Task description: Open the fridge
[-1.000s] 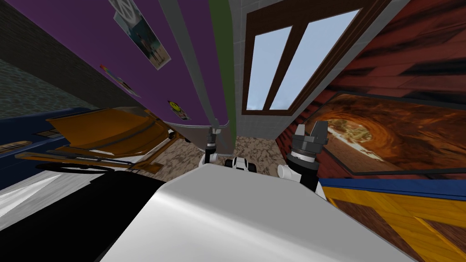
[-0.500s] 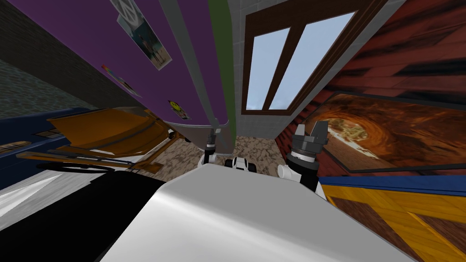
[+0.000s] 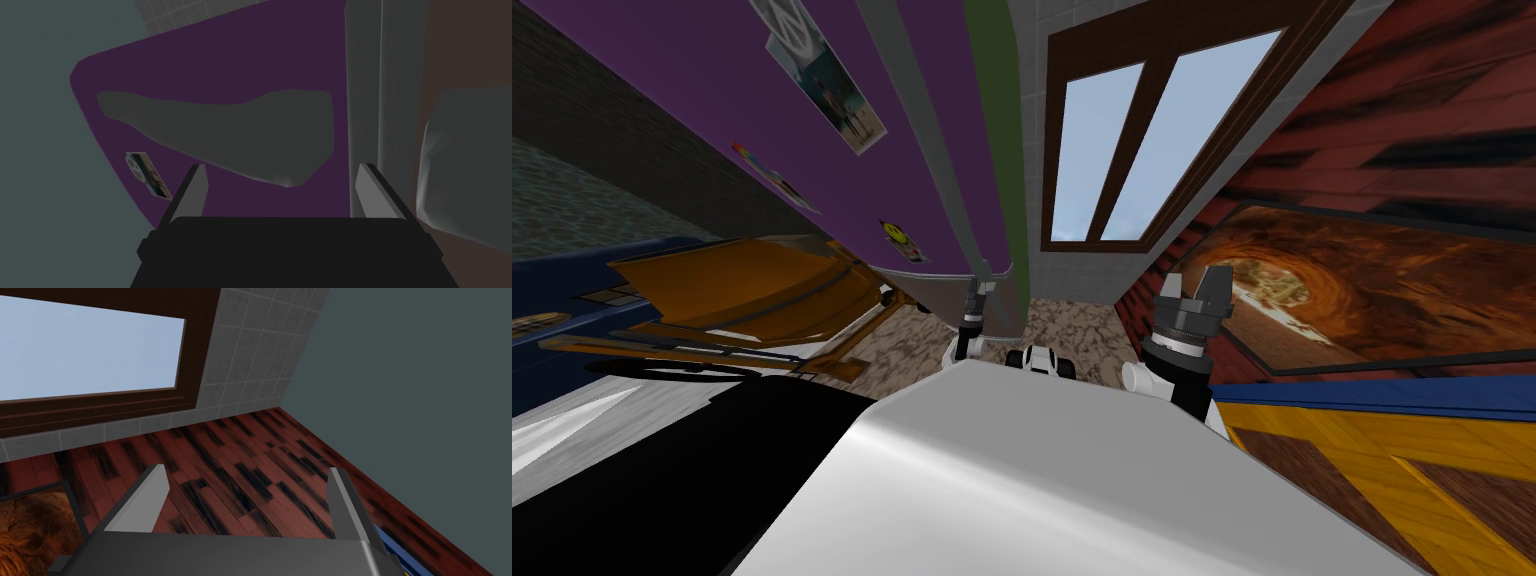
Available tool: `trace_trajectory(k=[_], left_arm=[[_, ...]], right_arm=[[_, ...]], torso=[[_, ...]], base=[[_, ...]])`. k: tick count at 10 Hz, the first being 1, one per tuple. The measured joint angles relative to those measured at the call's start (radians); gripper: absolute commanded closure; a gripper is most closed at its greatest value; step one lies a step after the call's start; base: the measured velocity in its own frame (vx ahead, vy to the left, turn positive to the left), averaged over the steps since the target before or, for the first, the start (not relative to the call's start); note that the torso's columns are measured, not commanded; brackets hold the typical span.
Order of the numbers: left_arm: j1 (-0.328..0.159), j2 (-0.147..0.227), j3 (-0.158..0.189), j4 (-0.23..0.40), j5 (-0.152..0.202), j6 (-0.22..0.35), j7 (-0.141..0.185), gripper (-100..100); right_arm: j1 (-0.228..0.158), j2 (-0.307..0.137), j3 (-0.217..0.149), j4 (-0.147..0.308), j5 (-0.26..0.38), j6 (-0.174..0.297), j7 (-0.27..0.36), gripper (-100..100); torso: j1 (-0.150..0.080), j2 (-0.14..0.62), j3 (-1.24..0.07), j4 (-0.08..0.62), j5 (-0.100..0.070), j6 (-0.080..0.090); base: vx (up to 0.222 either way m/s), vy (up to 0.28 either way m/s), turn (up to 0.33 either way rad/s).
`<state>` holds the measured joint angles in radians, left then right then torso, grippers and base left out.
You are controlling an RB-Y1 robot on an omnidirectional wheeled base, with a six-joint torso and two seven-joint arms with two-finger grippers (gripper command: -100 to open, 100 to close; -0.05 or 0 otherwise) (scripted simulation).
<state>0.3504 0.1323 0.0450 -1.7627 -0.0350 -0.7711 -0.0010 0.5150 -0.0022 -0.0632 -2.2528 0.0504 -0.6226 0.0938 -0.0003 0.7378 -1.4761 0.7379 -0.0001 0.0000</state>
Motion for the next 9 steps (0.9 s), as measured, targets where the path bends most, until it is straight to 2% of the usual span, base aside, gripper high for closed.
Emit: trace_trajectory(k=[4, 5, 9], left_arm=[[-0.002, -0.078, -0.004, -0.015, 0.0, 0.035, 0.006, -100], [-0.002, -0.08, -0.004, -0.016, 0.0, 0.035, 0.006, -100], [-0.013, -0.075, 0.001, -0.074, 0.001, 0.102, 0.01, -100]], right_arm=[[0.0, 0.0, 0.0, 0.0, 0.0, 0.0, 0.0, 0], [0.0, 0.0, 0.0, 0.0, 0.0, 0.0, 0.0, 0], [0.0, 0.0, 0.0, 0.0, 0.0, 0.0, 0.0, 0]], torso=[[0.001, 0.0, 0.0, 0.0, 0.0, 0.0], [0.001, 0.0, 0.0, 0.0, 0.0, 0.0], [0.0, -0.001, 0.0, 0.0, 0.0, 0.0]], base=[[-0.005, -0.006, -0.002], [0.02, -0.001, -0.002], [0.031, -0.003, 0.001]])
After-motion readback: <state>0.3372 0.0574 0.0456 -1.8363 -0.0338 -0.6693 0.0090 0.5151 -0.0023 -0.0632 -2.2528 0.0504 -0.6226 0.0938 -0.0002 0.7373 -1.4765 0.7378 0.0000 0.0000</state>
